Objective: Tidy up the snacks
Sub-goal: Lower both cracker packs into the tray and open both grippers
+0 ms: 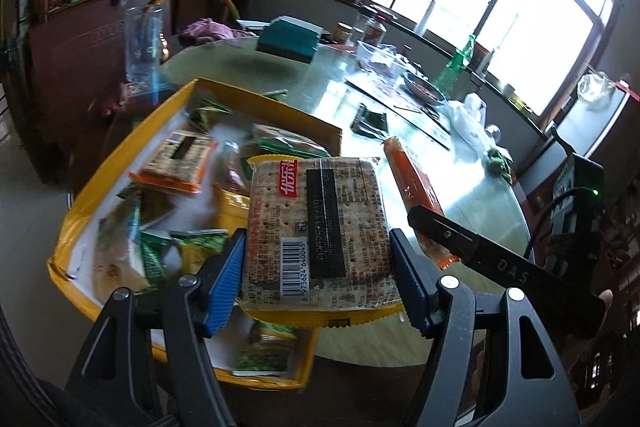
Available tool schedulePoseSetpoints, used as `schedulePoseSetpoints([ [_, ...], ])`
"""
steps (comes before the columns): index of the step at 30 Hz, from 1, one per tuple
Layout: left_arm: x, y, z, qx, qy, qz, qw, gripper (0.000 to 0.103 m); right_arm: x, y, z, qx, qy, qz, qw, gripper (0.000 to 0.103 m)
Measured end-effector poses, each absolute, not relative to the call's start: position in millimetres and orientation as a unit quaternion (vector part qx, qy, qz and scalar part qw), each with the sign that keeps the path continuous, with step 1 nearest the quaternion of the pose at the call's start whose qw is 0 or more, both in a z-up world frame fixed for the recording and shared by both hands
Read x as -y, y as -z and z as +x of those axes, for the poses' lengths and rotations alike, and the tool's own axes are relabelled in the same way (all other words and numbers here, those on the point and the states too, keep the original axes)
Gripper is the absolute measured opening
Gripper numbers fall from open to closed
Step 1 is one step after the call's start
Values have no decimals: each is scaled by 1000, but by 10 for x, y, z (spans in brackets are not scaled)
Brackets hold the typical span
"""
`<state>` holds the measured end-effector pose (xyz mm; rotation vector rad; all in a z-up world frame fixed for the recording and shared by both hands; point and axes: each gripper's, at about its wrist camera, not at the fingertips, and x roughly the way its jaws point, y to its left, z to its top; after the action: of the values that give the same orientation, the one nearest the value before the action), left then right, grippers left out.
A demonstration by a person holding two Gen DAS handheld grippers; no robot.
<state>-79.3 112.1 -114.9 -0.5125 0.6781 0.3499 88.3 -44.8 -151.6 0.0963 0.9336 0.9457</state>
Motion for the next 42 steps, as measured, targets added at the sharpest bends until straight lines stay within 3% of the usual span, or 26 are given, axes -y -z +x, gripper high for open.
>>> schedulePoseSetpoints([
  [18,-1698,1154,-1082,-315,-238,-268,879,70,10,1473,656,-430,-489,26,759,55],
  [42,-2207,1591,-946,-357,-288,-259,850,70,-862,1728,509,-434,-515,-63,737,57],
])
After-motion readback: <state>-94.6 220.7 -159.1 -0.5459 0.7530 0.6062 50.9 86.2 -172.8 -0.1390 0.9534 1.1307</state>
